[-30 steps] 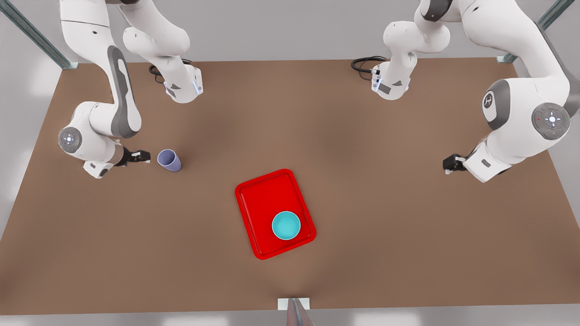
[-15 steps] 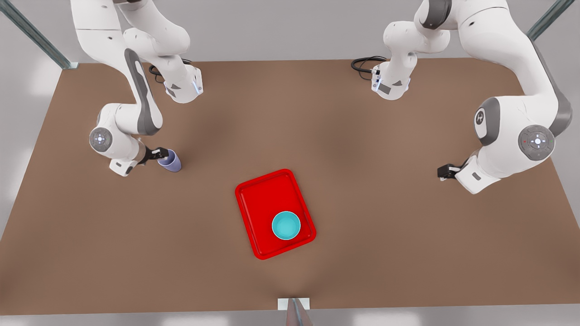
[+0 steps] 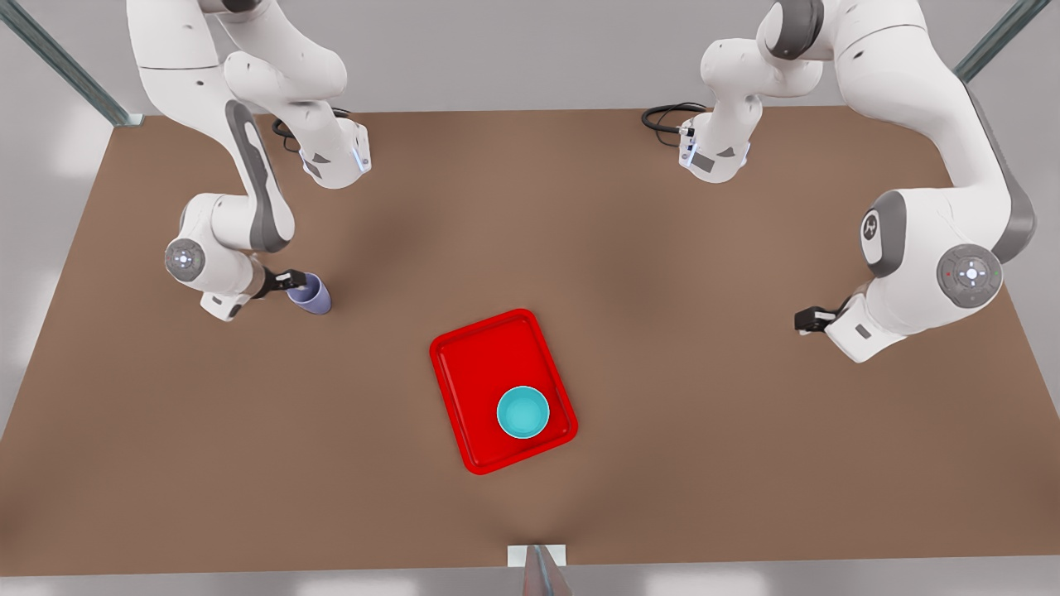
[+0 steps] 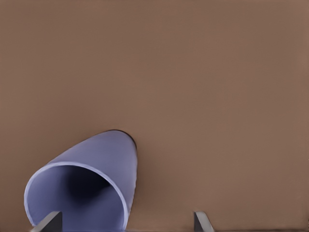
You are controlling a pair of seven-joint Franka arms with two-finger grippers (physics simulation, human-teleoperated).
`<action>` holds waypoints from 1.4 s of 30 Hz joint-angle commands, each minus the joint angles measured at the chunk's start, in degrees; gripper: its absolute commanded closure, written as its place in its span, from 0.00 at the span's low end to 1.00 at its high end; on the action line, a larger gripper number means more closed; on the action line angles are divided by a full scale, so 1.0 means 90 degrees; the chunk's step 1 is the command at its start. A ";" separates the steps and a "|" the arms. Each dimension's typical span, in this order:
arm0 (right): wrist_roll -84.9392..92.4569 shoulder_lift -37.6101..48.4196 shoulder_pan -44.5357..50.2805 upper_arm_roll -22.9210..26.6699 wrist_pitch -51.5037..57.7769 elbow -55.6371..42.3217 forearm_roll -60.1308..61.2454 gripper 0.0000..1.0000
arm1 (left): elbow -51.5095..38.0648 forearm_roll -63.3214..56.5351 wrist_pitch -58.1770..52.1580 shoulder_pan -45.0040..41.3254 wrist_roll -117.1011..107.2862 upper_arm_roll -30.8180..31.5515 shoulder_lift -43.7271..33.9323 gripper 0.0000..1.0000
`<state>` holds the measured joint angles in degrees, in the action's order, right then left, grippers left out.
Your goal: Place the bowl on the tray with the left arm and the cup on the tray with the right arm
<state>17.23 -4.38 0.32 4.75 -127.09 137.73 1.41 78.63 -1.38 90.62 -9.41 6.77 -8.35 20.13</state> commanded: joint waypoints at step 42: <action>-0.0010 -0.0773 0.0121 -0.0029 -0.0225 -0.0234 0.0000 0.79 | -0.0006 0.0016 -0.0029 0.0000 0.0000 0.0000 0.0000 0.00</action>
<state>17.32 -11.17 1.45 4.40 -129.02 135.39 1.78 78.58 -1.21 90.19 -9.49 6.69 -8.35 20.05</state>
